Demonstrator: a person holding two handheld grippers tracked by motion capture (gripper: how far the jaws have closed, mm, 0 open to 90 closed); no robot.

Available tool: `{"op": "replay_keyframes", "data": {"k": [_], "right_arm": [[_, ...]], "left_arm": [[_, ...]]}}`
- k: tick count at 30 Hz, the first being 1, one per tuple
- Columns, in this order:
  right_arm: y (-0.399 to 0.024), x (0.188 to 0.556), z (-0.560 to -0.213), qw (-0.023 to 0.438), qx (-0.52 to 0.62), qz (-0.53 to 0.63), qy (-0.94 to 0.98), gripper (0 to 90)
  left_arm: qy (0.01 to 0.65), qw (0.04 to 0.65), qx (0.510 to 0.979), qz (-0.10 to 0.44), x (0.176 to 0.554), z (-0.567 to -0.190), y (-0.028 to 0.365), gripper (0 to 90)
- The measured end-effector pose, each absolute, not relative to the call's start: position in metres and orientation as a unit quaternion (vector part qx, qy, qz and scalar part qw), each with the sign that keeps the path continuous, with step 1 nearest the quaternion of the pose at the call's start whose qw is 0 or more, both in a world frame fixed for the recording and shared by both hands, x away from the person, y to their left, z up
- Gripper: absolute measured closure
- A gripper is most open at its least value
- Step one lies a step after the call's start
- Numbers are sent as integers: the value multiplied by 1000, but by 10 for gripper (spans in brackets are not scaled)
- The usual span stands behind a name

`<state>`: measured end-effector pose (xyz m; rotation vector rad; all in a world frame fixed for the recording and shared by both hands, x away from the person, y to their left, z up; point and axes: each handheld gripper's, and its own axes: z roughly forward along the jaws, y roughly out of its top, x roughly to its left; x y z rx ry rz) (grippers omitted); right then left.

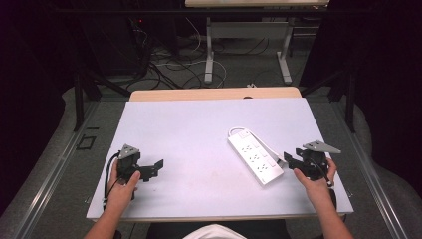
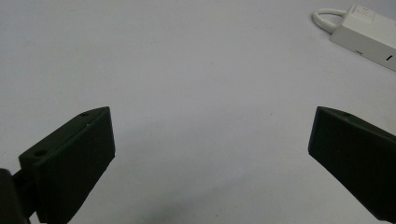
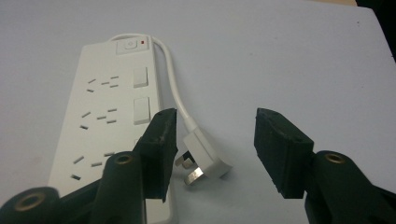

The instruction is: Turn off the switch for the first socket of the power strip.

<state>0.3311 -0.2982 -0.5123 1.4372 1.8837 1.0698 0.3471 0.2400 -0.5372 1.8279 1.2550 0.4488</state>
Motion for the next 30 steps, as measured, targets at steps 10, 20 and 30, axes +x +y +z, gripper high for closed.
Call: {"op": "replay_keyframes", "data": {"k": [10, 20, 30], "right_arm": [[-289, 343, -494, 261, 521, 395, 710, 516], [-270, 356, -482, 246, 507, 390, 728, 598], [-255, 369, -476, 234, 501, 384, 740, 666]], "left_arm": [[505, 429, 726, 183, 347, -538, 240, 6], [505, 426, 729, 177, 347, -539, 240, 6], [506, 424, 731, 176, 347, -539, 241, 6]]}}
